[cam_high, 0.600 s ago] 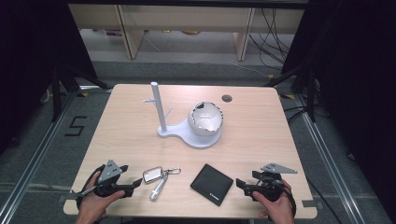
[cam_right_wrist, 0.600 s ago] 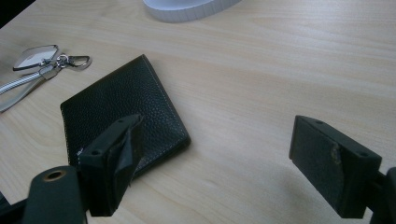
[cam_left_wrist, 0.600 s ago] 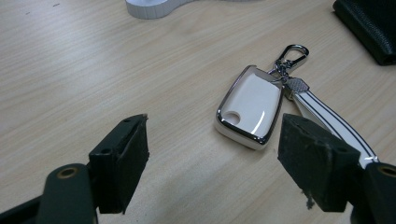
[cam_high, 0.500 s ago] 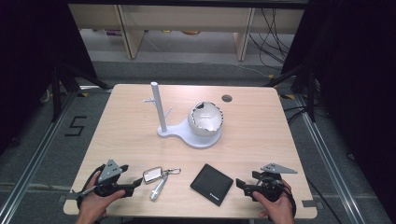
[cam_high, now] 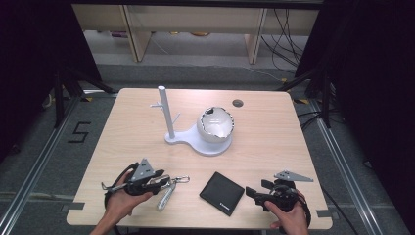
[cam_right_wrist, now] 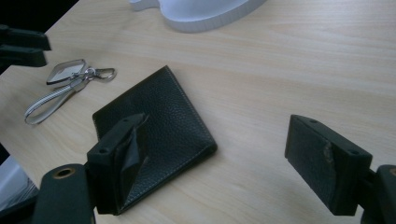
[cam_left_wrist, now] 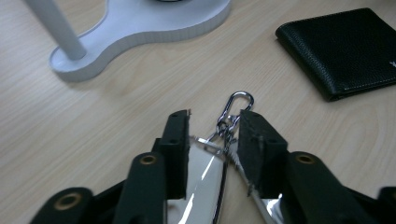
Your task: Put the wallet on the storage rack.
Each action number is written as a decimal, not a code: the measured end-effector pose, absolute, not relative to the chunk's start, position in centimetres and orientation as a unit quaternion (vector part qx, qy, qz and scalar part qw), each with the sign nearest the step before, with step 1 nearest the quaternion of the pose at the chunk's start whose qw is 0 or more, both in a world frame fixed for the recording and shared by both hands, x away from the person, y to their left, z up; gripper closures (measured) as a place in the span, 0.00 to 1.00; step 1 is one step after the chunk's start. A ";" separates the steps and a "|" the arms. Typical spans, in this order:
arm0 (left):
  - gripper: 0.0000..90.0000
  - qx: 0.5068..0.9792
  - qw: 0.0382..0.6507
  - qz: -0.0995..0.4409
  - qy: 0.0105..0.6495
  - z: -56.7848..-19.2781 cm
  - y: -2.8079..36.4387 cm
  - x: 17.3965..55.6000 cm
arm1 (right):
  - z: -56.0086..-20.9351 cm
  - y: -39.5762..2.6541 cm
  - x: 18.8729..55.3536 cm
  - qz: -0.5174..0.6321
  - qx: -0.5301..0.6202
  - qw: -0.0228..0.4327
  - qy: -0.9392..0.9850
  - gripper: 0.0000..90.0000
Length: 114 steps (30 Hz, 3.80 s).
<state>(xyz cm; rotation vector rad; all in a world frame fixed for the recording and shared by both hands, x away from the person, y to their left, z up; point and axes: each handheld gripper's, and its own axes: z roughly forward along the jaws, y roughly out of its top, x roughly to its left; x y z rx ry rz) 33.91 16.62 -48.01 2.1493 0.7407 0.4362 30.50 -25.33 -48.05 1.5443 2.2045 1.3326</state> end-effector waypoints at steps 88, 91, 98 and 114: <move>0.99 0.932 0.328 0.014 0.155 -50.1 2.6 32.5 | -51.2 -24.2 30.4 0.471 0.593 -0.095 0.646 0.71; 0.99 0.932 0.328 0.014 0.155 -50.1 2.5 32.4 | -51.0 -23.9 30.4 0.476 0.570 -0.066 0.667 0.72; 0.94 0.934 0.323 0.017 0.154 -49.9 2.6 32.3 | -50.1 -23.9 30.3 0.501 0.547 -0.066 0.668 0.82; 0.41 0.924 0.331 0.066 0.182 -46.7 6.7 32.0 | -46.9 -22.8 31.2 0.543 0.478 -0.044 0.689 0.88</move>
